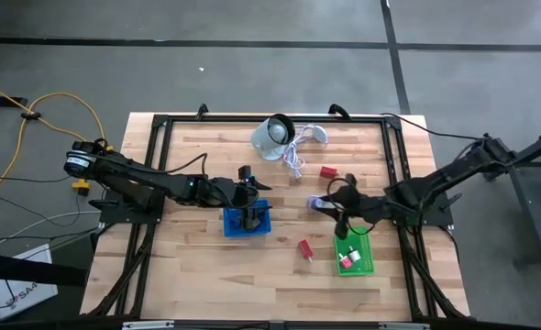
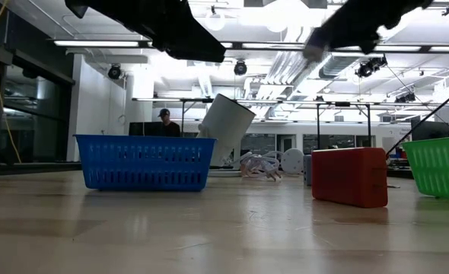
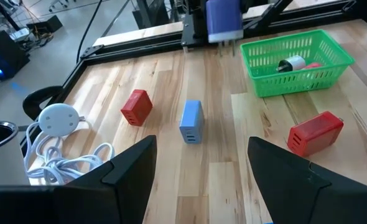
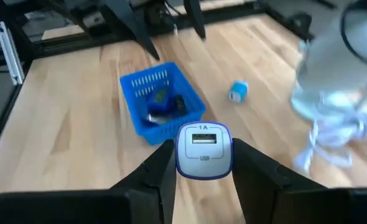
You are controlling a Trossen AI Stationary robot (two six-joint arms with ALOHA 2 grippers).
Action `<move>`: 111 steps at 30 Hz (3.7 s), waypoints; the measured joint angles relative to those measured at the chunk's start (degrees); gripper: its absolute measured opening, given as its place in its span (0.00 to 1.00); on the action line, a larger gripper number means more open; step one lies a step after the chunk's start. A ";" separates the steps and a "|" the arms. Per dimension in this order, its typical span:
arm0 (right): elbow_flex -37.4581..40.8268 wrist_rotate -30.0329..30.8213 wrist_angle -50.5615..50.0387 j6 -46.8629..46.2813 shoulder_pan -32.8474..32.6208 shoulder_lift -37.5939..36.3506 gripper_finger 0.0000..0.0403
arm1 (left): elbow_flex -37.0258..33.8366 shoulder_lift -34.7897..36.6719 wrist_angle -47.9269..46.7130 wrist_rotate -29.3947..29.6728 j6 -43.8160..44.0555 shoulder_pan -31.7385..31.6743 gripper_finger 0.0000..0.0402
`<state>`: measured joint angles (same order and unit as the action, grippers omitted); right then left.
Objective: Pick & Place Office items
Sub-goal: Put the violet charger adapter into the green bin, then put the blue charger adapter into the green bin
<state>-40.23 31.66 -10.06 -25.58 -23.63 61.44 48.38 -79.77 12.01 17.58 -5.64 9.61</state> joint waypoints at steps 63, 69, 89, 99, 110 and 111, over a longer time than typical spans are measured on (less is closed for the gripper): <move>0.00 -5.33 -27.85 -61.20 -25.88 11.51 0.36 | 0.00 0.00 -0.66 0.02 0.05 0.00 0.61; 0.00 -4.58 -27.83 -60.30 -25.86 11.51 0.38 | 0.00 0.00 -0.66 0.02 0.05 0.00 0.61; 0.00 -4.59 -27.68 -59.69 -25.34 11.51 0.39 | 0.00 0.00 -0.66 0.02 0.05 0.02 0.61; 0.00 -4.81 -27.39 -55.62 -23.86 9.79 0.39 | 0.00 0.00 -0.63 0.02 0.35 0.02 0.61; 0.00 -4.74 -27.42 -37.38 -12.60 0.82 0.39 | 0.00 0.00 -0.63 0.01 2.96 0.00 0.61; 0.00 -4.76 -27.42 -35.56 -11.42 0.22 0.39 | 0.00 0.00 -0.63 0.01 3.02 0.00 0.61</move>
<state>-40.23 26.89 -37.48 -61.15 -35.05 61.66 48.38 -79.77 11.38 17.59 -2.61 9.61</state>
